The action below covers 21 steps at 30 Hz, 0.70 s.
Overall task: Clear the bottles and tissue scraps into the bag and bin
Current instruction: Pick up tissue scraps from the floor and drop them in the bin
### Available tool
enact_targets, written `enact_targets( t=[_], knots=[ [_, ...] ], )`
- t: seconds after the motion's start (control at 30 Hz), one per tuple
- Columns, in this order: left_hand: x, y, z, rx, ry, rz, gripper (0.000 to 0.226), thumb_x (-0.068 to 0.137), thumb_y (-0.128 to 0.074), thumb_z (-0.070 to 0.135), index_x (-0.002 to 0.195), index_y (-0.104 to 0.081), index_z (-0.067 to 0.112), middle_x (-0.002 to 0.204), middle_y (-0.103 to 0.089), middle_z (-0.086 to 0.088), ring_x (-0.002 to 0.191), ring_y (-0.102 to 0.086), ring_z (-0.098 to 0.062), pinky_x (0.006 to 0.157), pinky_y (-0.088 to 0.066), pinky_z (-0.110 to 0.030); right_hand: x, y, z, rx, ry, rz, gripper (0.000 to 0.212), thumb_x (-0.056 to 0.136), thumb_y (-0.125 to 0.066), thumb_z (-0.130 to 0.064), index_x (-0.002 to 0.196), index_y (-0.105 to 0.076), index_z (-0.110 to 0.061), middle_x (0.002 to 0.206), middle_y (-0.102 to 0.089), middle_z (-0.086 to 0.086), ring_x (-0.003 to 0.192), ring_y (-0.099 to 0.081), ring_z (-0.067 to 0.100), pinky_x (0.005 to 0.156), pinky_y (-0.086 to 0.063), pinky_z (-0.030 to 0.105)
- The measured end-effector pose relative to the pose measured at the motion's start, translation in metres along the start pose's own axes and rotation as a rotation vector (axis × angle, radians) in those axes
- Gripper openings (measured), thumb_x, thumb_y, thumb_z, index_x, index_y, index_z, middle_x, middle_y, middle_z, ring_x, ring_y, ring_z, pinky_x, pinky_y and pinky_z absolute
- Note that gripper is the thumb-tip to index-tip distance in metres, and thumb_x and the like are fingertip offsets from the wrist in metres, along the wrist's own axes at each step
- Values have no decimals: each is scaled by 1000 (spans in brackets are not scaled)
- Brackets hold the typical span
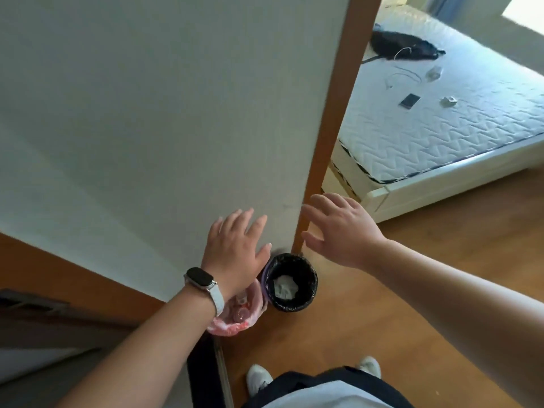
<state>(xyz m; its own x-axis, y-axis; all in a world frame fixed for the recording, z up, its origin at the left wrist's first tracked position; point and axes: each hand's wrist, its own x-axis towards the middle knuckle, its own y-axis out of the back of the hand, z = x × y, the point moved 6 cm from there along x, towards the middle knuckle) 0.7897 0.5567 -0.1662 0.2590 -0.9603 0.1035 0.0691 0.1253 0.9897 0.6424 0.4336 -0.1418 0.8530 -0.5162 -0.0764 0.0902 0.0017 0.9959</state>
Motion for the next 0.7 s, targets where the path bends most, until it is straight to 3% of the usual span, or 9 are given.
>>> enact_targets(
  t=[0.23,0.53,0.7],
  knots=[
    [57,19,105,13,-109,38,56,88,-39,51,132,-53,19,135,-56,-13,124,-51,-33,100,-40,-54,-62,17,105,18,-138,39,61,93,-22,-62,142,-37,-29,148,-40,3,140,-31,27,113,-27,44],
    [123,17,287,-20,-272,69,51,89,-42,50,130,-54,21,135,-56,-10,126,-49,-30,103,-37,-54,-170,21,266,66,-318,108,58,95,-34,-58,145,-36,-29,152,-35,1,142,-25,23,116,-18,39],
    [156,11,396,-71,-360,61,52,90,-41,52,135,-48,26,141,-48,-4,132,-40,-25,110,-29,-53,-239,20,352,97,-457,142,63,89,-29,-60,139,-46,-24,145,-44,6,137,-35,27,112,-27,42]
  ],
)
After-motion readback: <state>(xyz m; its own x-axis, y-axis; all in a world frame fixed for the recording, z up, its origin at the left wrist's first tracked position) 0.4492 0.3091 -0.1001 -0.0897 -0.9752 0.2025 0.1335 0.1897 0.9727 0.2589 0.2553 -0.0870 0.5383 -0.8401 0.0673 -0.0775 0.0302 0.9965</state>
